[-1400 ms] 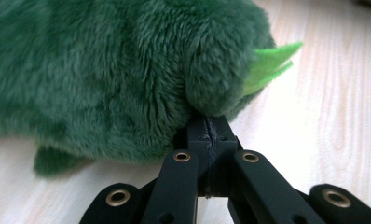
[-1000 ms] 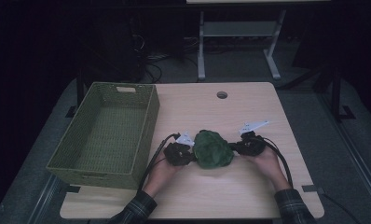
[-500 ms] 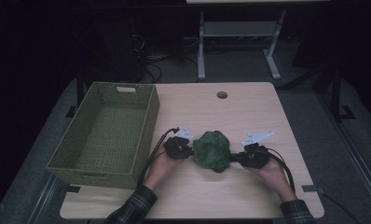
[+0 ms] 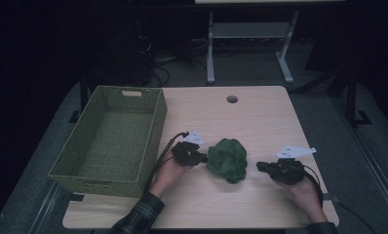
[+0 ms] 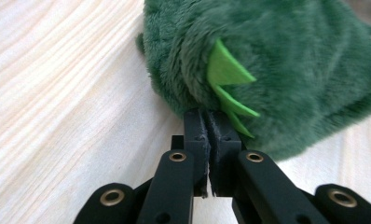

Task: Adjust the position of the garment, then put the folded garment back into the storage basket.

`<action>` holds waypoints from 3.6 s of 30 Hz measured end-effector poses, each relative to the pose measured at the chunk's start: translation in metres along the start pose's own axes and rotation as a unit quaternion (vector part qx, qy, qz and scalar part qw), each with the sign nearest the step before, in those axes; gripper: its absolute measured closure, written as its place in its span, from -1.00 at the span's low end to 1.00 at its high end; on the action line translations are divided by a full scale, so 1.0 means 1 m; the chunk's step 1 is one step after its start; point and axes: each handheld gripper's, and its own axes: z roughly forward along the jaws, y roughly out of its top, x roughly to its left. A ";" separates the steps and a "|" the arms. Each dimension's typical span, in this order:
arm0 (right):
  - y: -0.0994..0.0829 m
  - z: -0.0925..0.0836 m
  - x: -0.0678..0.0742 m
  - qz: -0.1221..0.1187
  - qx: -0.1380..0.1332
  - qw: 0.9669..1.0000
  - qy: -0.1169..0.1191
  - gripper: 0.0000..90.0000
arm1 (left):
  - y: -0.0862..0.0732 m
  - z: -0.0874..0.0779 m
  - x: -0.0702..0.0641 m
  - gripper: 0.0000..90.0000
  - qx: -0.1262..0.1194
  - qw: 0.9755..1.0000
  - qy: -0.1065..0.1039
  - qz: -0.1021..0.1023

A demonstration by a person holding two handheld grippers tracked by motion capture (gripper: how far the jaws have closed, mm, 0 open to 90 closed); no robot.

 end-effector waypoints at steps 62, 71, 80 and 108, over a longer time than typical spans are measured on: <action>-0.033 0.006 -0.023 0.037 0.039 0.990 -0.133 -0.66 | 0.052 0.052 -0.020 -0.72 0.180 0.974 -0.022 0.132; -0.033 0.006 -0.023 0.037 0.039 0.990 -0.133 -0.65 | 0.049 0.063 -0.020 -0.68 0.201 0.971 -0.020 0.129; -0.033 0.006 -0.023 0.038 0.039 0.990 -0.134 -0.65 | 0.057 0.060 -0.019 0.11 0.211 0.970 -0.026 0.116; -0.033 0.006 -0.022 0.039 0.039 0.990 -0.133 -0.65 | 0.066 0.023 -0.018 0.62 0.195 0.978 -0.055 0.057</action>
